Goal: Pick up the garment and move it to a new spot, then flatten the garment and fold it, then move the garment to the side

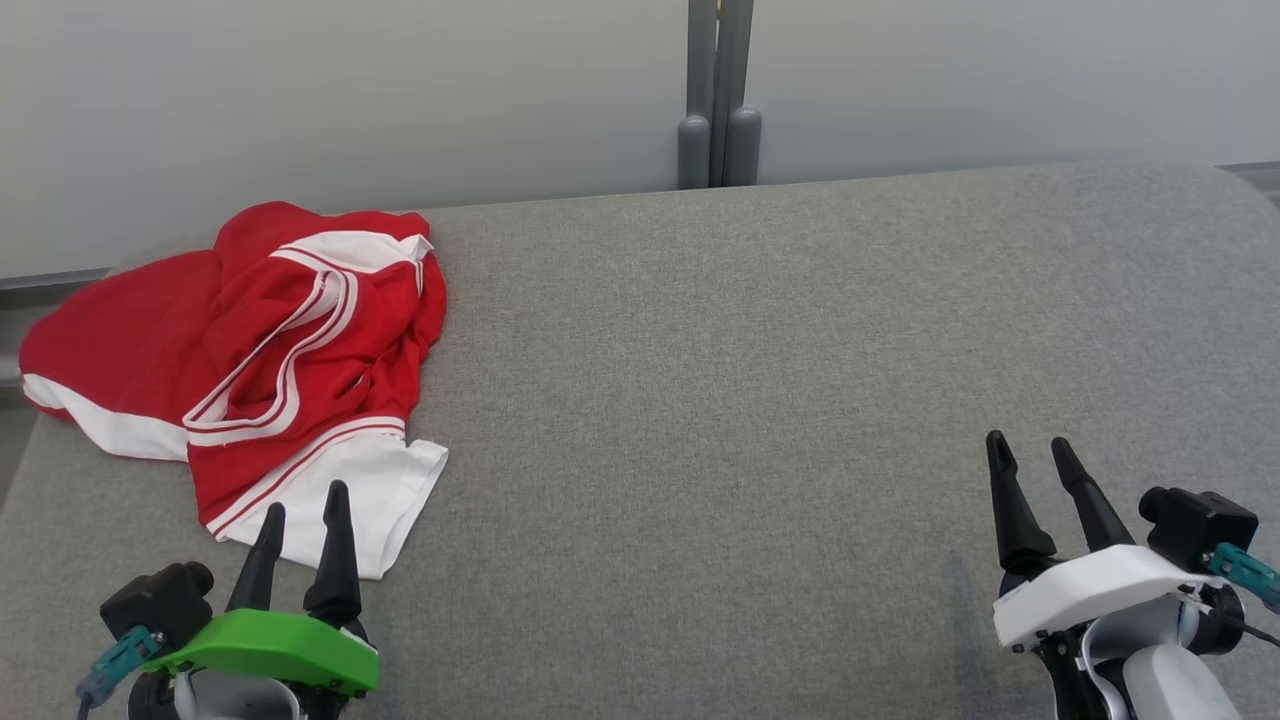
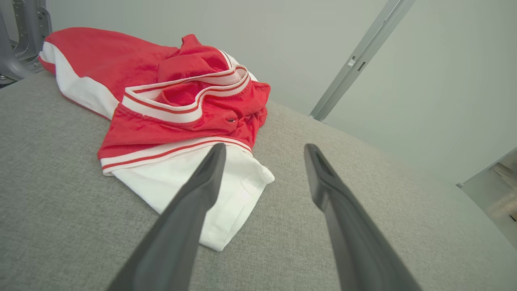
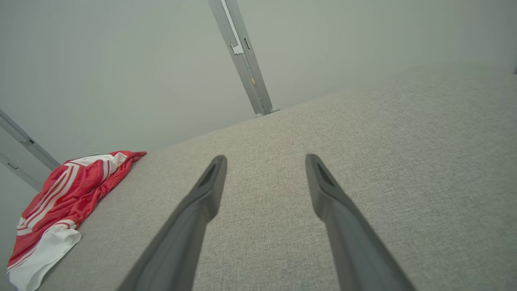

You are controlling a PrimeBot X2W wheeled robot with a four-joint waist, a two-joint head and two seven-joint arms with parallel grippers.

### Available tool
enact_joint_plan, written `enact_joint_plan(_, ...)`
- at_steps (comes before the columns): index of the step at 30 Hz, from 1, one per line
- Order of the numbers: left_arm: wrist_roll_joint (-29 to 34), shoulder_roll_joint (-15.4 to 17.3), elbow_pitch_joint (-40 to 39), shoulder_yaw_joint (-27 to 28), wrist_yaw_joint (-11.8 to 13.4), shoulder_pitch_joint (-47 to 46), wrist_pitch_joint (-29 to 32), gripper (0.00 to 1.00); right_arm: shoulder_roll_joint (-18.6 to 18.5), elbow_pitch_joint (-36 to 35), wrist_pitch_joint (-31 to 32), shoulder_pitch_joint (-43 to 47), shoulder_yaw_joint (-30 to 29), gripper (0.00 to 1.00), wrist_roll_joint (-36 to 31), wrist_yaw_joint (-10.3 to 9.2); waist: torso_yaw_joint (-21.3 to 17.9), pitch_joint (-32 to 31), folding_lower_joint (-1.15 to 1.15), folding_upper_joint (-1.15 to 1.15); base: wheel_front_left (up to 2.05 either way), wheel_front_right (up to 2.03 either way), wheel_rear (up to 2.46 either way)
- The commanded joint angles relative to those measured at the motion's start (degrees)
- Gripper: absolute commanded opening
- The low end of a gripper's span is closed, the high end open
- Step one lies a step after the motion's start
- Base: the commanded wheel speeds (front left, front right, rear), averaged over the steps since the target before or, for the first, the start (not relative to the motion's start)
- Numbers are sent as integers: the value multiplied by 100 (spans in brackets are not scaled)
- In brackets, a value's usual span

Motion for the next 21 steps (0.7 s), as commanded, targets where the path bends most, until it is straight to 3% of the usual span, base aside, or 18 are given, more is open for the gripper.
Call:
enact_joint_plan(1, 177, 17, -4, 22, -47, -28, -65, 100, -58, -39, -71, -116, 18, 100, -197, 13, -2, 1, 0, 0, 0, 0, 0)
enact_joint_plan(21, 1227, 38, 224, -29, -148, -22, -340, 100, -88, -15, -325, -132, 40, 100, -1234, 11, -35, 1, 0, 0, 0, 0, 0)
